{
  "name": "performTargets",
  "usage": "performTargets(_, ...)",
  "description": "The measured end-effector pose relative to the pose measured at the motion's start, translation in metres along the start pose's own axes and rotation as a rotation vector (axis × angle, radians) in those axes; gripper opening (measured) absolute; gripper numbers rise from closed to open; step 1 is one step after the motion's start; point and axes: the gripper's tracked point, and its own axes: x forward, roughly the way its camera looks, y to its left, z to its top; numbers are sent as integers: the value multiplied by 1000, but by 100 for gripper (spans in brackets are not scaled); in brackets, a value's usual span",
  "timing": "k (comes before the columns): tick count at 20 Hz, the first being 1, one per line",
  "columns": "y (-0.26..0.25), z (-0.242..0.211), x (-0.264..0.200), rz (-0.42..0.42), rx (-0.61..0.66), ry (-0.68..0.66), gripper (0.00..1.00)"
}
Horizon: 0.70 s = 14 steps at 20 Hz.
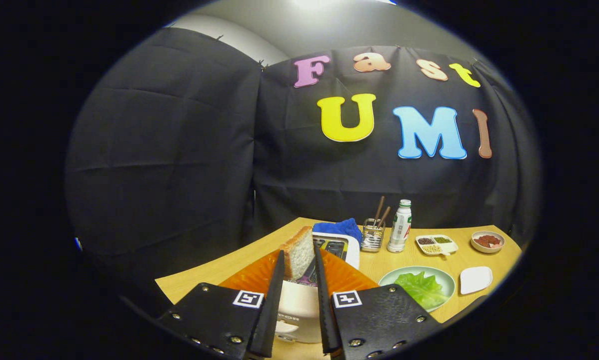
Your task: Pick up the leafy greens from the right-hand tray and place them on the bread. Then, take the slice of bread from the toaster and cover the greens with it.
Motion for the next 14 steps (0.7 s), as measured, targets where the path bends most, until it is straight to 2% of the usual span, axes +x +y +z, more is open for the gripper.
performTargets(3,8,3,2,-25,-10,-22,36)
performTargets(7,23,-5,19,-10,-14,12,36)
performTargets(14,18,-18,49,-93,-6,50,36)
